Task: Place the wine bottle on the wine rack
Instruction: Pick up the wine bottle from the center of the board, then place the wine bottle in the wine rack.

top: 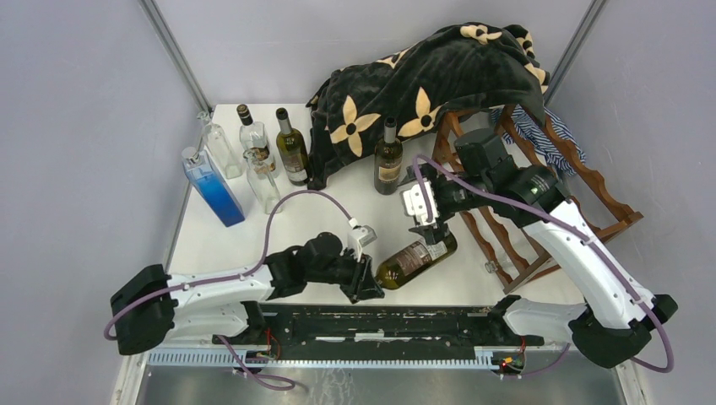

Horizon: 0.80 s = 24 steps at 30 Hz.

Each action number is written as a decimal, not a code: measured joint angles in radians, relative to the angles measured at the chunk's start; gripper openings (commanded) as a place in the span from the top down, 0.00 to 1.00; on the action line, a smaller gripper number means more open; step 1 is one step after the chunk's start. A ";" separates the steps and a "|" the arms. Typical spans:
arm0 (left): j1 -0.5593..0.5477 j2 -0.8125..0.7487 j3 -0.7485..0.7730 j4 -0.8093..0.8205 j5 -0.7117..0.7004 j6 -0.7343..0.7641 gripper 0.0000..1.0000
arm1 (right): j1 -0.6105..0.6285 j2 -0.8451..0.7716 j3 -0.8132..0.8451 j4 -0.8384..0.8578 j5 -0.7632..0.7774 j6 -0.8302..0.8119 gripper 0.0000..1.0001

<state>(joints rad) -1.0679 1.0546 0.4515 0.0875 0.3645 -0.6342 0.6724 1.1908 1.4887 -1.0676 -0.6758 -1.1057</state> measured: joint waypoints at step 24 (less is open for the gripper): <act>-0.090 0.487 0.285 0.173 -0.162 0.105 0.98 | -0.139 -0.095 -0.076 0.132 -0.015 0.111 0.02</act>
<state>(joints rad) -1.1584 1.5414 0.7364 0.2607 0.2024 -0.5289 0.5335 1.0954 1.4128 -0.9352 -0.6907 -0.9951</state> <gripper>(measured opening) 0.405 0.982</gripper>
